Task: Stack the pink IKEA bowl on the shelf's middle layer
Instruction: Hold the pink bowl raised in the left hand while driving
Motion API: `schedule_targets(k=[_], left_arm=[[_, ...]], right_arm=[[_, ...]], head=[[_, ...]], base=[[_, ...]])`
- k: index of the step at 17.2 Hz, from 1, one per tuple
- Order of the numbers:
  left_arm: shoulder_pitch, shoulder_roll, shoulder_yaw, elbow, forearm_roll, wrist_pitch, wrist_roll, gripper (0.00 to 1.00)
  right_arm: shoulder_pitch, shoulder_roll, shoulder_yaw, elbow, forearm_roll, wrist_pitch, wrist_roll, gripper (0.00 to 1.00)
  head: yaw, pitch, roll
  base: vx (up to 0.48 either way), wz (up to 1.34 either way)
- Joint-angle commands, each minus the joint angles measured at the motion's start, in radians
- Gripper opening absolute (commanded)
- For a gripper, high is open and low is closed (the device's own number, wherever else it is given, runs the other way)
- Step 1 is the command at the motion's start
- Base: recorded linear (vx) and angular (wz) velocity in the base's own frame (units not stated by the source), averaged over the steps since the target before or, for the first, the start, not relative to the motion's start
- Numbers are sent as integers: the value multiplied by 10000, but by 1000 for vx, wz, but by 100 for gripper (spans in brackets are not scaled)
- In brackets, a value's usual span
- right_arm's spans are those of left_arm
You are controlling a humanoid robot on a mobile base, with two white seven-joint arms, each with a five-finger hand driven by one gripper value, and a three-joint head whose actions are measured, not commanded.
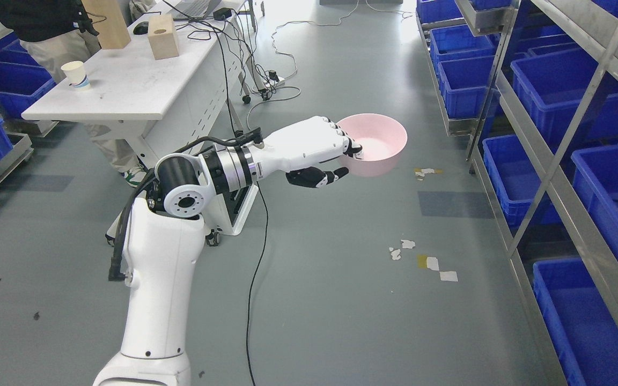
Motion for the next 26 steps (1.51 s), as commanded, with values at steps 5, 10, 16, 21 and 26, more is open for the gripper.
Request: schedule_targets(k=[5,10,16,21,26], left_arm=[[78,175,44,-70,4,-37,-4,2],[308,175,59,-131,4,-237,11,2],[308,175,105,-193,-11,-221,-4,2],[308,175,258,-193,-11,-221,-4,2],[369,175,243,-193,-11,-221,-19,2]], right_arm=[[215,-174,0,-175,0,6,-3,100],[215,-174,0,-175,0,6,-3,100],[215,-174,0,-175,0,6,-3,100],[215,-174,0,-175,0,6,-3,100],[215,-174,0,-175,0,6,-3,100]], head=[[0,1,0],[0,1,0],[0,1,0],[0,1,0],[0,1,0]], base=[[284,0],[289,0],[271,-17],[242,-21],[244,-33]])
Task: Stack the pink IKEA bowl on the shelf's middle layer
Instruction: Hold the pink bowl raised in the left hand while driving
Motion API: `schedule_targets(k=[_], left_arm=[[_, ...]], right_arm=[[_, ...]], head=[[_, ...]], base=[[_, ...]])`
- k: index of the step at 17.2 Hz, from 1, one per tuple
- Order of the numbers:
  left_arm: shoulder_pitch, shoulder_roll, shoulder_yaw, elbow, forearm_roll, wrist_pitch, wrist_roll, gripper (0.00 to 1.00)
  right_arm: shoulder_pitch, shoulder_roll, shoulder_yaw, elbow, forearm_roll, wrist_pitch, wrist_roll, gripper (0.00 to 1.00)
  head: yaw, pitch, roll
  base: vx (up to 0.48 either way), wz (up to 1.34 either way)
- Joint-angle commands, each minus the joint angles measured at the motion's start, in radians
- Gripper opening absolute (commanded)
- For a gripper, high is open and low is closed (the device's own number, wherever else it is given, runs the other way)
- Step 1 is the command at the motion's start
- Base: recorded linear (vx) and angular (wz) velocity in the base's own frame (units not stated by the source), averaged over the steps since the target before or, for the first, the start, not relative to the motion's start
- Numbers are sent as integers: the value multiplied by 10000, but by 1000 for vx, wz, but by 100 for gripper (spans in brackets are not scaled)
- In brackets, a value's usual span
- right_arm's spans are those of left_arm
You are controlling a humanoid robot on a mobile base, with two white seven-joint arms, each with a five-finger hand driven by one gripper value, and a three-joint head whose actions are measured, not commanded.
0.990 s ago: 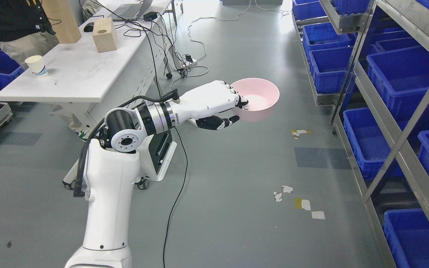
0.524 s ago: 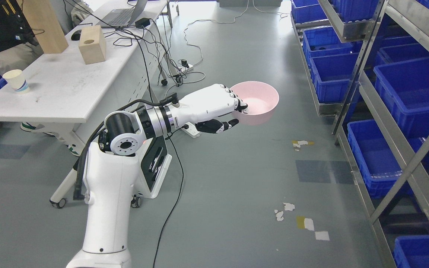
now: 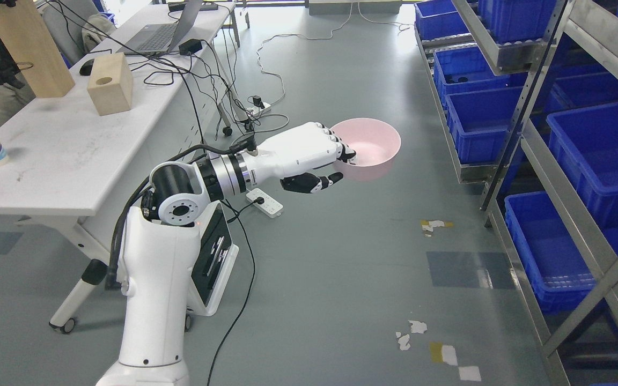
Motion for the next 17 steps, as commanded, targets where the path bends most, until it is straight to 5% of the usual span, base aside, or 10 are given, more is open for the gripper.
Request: schedule_targets(k=[1,17], left_arm=[[58,175,-14,-25,-2,29,-4,2],[58,175,16,-25,-2,13,-34,3]], right_arm=[[216,-175,0,-175,0,6,-1,100],[216,-175,0,-175,0,6,-1,100]], head=[[0,0,0],[0,0,0]], base=[[229,-18],[143,4]])
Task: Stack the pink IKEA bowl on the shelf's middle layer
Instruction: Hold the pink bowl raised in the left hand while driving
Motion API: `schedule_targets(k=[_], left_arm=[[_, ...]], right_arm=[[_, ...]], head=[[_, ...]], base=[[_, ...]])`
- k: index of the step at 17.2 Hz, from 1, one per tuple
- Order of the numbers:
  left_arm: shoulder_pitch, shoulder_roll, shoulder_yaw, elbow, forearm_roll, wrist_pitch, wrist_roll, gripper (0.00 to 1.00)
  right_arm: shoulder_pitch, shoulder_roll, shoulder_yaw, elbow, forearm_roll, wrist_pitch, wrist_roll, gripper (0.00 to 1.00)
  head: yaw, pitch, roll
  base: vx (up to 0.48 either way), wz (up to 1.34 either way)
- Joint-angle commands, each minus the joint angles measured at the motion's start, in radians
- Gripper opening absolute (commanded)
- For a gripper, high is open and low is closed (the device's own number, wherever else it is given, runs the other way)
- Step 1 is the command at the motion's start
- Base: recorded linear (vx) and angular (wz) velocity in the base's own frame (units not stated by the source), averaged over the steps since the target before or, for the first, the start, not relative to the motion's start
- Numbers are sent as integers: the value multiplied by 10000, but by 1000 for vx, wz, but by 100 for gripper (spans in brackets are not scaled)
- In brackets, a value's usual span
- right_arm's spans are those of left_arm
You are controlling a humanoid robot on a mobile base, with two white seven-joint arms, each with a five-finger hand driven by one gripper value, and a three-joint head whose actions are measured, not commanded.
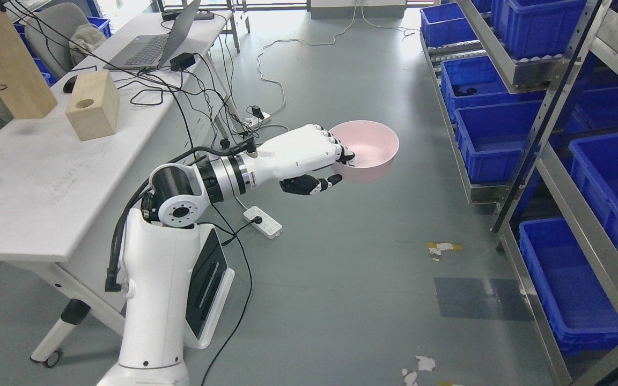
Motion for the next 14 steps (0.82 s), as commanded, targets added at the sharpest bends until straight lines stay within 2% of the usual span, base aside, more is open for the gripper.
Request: schedule_targets(k=[1,9,14], left_arm=[[1,175,3,-4,0,-11,0,3],[1,175,4,-4,15,-11,0,3],[-14,175,-317,-65,229,-11,30,3]], right_arm=[[215,-175,0,-175,0,6,-1,100],[215,-175,0,-175,0,6,-1,100],[215,-175,0,-175,0,6,-1,100]], head=[[0,0,0],[0,44,0],[0,44,0]], base=[[85,-6],[97,-135],[80,-894]])
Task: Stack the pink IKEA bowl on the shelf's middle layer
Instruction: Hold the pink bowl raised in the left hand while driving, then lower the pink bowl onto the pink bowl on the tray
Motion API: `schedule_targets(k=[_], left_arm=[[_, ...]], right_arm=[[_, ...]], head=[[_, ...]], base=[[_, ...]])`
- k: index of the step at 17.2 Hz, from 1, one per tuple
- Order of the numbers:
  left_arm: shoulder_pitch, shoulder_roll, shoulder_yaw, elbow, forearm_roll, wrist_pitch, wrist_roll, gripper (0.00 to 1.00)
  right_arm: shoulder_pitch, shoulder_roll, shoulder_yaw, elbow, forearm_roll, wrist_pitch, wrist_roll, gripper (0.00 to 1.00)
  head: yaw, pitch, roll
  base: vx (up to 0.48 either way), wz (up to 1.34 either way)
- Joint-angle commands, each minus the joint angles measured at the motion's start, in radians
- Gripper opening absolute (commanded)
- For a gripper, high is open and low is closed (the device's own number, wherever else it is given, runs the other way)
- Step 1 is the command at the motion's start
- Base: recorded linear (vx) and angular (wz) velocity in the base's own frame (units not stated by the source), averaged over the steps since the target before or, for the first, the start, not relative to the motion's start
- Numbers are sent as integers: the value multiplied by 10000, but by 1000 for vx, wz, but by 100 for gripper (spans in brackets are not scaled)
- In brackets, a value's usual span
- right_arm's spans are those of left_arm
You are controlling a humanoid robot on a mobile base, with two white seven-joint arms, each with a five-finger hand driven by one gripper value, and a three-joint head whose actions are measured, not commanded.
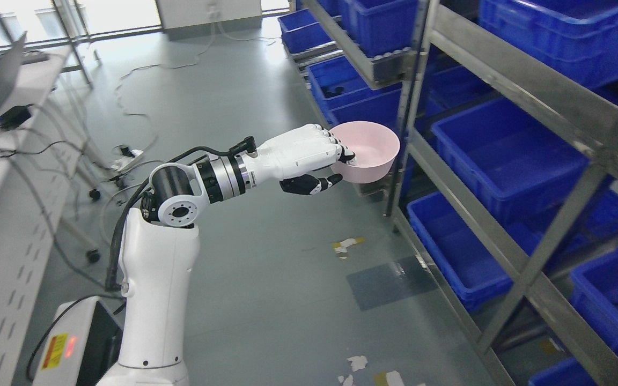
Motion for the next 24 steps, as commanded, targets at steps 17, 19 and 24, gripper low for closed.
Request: schedule_targets(k=[17,19,24], left_arm=[[-2532,174,1136,248,-1854,-6,-97,4],[-2563,174,1136,386,-1994,-6,-97,4],[-2502,174,1717,540,-3297,-6,-403,4]], right_arm=[[215,-175,0,-175,0,6,1,100],[215,-175,0,-175,0,6,1,100],[215,-175,0,-175,0,6,1,100]], head=[[0,0,0],[0,0,0],[0,0,0]], base=[[27,-931],[52,-570],[58,-453]])
